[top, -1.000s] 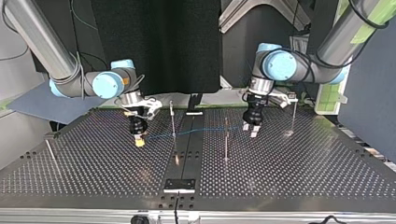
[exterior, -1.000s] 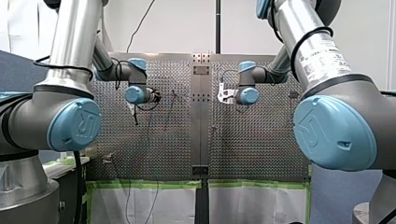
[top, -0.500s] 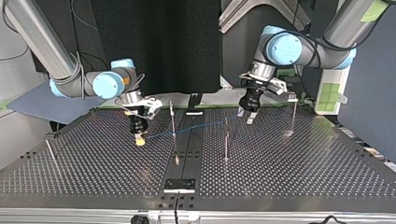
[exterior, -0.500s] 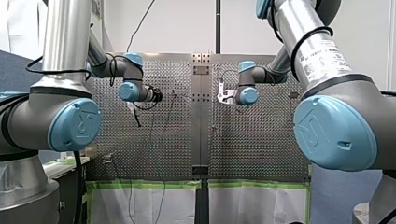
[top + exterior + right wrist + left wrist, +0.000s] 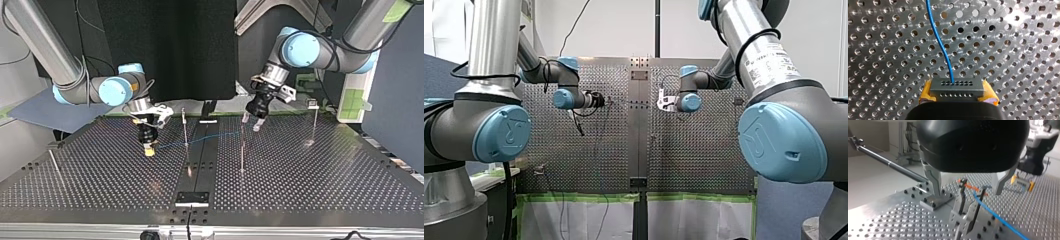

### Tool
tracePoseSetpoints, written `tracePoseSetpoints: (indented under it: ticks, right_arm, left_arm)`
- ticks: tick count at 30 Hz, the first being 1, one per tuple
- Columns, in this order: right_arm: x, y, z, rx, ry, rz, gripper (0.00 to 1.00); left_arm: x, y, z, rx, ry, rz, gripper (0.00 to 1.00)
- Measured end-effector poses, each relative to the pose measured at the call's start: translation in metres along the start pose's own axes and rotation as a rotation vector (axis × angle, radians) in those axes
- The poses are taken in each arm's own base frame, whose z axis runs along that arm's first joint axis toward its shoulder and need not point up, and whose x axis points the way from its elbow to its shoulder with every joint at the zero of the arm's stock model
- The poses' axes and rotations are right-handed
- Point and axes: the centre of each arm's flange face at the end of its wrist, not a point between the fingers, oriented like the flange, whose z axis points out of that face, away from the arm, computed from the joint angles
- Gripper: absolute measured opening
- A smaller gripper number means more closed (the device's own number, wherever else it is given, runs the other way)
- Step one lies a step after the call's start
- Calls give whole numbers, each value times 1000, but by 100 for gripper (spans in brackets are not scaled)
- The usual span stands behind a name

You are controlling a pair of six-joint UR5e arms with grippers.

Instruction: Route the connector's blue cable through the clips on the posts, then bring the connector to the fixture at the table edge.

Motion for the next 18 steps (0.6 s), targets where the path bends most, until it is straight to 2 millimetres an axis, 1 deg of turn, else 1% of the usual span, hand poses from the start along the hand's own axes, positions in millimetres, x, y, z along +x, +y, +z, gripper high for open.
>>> tracePoseSetpoints:
  ticks: [5, 10, 15, 18]
  right_arm:
    - [0, 1, 0, -1, -3, 0, 0]
    - [-1, 1, 0, -1, -4, 0, 0]
    - [0, 2, 0, -2, -1, 0, 0]
    - [0, 2, 0, -2, 0, 1, 0]
  left_arm:
    - [3, -1, -1, 9, 16, -36, 100]
    - [0, -2, -8, -29, 13, -17, 100]
    - [-9, -14, -18, -60, 0, 26, 100]
    - [-10, -22, -23, -74, 4, 51, 100]
